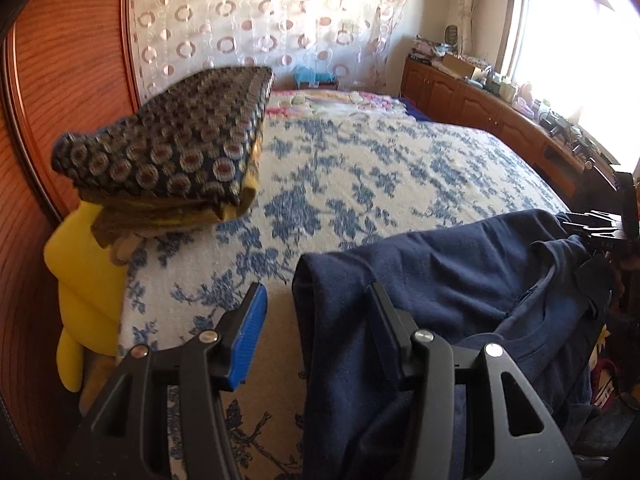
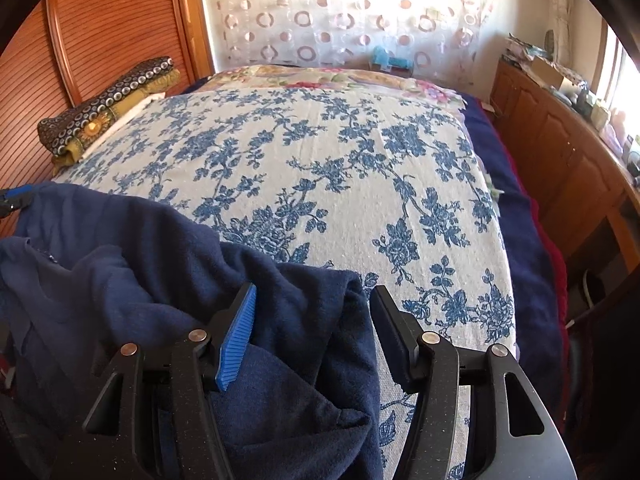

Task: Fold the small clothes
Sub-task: 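Lift the hem with both grippers and fold it over toward the collar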

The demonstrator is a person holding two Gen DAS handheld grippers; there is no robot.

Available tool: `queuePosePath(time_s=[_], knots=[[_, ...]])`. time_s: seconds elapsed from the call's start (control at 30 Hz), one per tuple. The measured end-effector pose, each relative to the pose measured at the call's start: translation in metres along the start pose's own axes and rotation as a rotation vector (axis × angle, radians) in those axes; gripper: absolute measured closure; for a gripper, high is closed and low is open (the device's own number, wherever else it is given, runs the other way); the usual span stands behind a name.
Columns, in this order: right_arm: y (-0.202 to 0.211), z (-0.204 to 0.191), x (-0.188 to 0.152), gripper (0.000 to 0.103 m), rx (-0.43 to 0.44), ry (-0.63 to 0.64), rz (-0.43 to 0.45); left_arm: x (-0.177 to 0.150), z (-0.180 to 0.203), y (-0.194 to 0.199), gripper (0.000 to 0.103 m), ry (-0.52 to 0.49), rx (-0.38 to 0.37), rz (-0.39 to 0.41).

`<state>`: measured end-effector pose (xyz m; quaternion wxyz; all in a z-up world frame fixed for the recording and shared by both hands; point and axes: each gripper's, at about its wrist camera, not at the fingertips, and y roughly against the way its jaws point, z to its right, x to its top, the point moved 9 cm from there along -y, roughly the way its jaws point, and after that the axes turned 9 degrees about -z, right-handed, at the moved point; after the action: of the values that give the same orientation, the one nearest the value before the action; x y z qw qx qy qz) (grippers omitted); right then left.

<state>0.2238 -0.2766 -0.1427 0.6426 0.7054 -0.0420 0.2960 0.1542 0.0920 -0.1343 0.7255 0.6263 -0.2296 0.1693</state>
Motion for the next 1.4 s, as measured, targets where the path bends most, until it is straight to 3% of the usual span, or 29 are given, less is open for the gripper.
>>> queuePosePath(time_s=[0.3, 0.47, 0.57, 0.63, 0.67, 0.7, 0.73, 0.8, 1.07, 1.4], knots=[[-0.009, 0.006, 0.001, 0.039, 0.009, -0.021, -0.010, -0.005, -0.012, -0.028, 0.052, 0.066, -0.070, -0.077], [-0.009, 0.004, -0.001, 0.039, 0.017, -0.018, -0.003, -0.003, -0.008, -0.029, 0.051, 0.047, -0.083, -0.083], [-0.007, -0.002, -0.003, 0.056, 0.038, 0.004, -0.002, -0.003, -0.004, -0.028, 0.051, 0.030, -0.078, -0.087], [-0.005, -0.010, -0.004, 0.085, 0.075, 0.019, -0.004, -0.002, -0.004, -0.028, 0.052, 0.034, -0.088, -0.085], [-0.003, -0.015, -0.006, 0.092, 0.113, 0.030, -0.008, -0.003, 0.000, -0.027, 0.055, 0.031, -0.118, -0.083], [-0.002, -0.018, -0.007, 0.094, 0.128, 0.037, -0.010, -0.005, 0.004, -0.026, 0.075, 0.028, -0.155, -0.085], [-0.001, -0.021, -0.009, 0.095, 0.121, 0.050, -0.007, -0.005, 0.006, -0.025, 0.084, 0.029, -0.167, -0.083], [0.004, -0.026, -0.011, 0.095, 0.121, 0.061, 0.007, -0.005, 0.009, -0.018, 0.093, 0.032, -0.163, -0.064], [0.082, -0.036, -0.012, 0.096, 0.124, 0.050, 0.166, 0.003, 0.041, 0.083, 0.094, 0.012, -0.200, 0.165], [0.218, -0.035, -0.005, 0.096, 0.097, 0.068, 0.379, 0.029, 0.080, 0.226, 0.095, -0.090, -0.244, 0.403]])
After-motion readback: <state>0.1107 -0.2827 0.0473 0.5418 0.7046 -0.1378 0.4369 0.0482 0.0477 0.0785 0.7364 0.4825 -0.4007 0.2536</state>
